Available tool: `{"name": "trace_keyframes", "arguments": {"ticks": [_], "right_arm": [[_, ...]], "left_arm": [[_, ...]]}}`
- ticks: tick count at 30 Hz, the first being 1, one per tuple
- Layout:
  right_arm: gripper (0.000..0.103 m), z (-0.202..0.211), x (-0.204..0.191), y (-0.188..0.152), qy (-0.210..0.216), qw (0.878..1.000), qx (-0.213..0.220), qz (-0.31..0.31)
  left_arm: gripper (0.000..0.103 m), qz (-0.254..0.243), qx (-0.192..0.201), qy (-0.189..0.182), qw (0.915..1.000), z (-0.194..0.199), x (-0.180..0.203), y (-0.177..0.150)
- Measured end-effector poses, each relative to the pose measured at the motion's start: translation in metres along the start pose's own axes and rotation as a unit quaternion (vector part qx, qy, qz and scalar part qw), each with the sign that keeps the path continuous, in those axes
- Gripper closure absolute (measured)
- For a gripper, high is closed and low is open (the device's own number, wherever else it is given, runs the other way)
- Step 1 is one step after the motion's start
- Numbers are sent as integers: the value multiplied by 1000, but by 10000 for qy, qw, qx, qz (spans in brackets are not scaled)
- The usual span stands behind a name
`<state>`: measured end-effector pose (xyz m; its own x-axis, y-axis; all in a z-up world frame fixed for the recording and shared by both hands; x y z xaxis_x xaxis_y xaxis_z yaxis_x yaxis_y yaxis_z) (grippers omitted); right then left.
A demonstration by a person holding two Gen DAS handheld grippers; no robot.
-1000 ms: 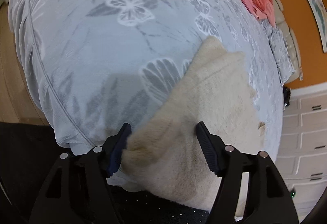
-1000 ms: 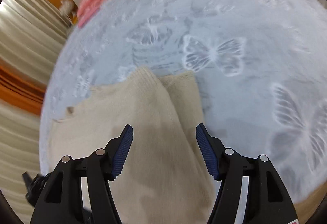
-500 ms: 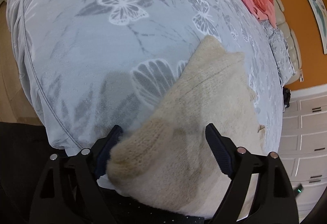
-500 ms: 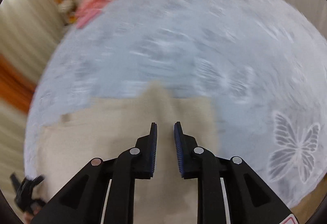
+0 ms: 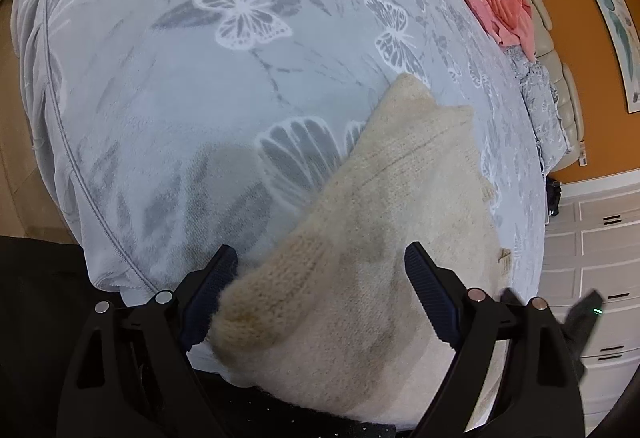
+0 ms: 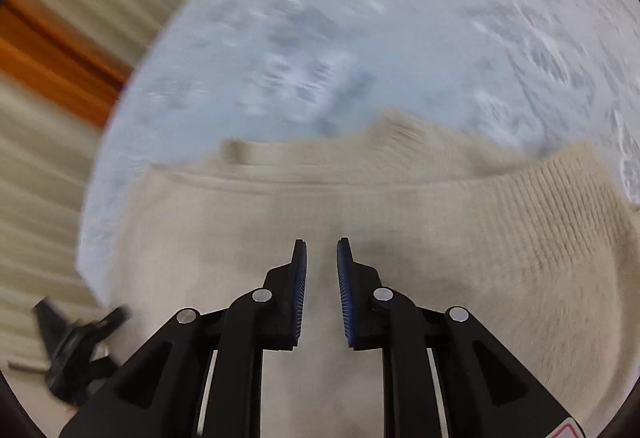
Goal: Fold small clothes
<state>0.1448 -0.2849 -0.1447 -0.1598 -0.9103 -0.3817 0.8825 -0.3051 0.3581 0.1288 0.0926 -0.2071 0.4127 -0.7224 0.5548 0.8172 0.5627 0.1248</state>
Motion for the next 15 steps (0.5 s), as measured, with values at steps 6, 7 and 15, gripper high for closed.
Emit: {"name": "trace_keyframes", "arguments": {"ticks": [6, 7, 15], "right_arm": [[91, -53, -24, -27, -452, 9962, -484, 572], [92, -57, -22, -18, -516, 9961, -379, 608], [90, -49, -24, -9, -354, 9975, -446, 408]], "left_arm": [[13, -67, 66, -24, 10000, -2, 5, 0], [14, -47, 72, -11, 10000, -2, 5, -1], [86, 281, 59, -408, 9988, 11, 10, 7]]}}
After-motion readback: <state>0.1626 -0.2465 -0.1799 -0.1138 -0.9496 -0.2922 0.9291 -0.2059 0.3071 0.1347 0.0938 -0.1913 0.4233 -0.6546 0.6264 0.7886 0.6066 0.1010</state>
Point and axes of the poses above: each gripper's, at about its wrist camera, not at the fingertips, and z roughly against the way its jaws point, x to its right, y to its top, the point moved 10 cm from there along -z, roughly the way its jaws point, and after that the axes turned 2 degrees about z, right-handed, at the moved point
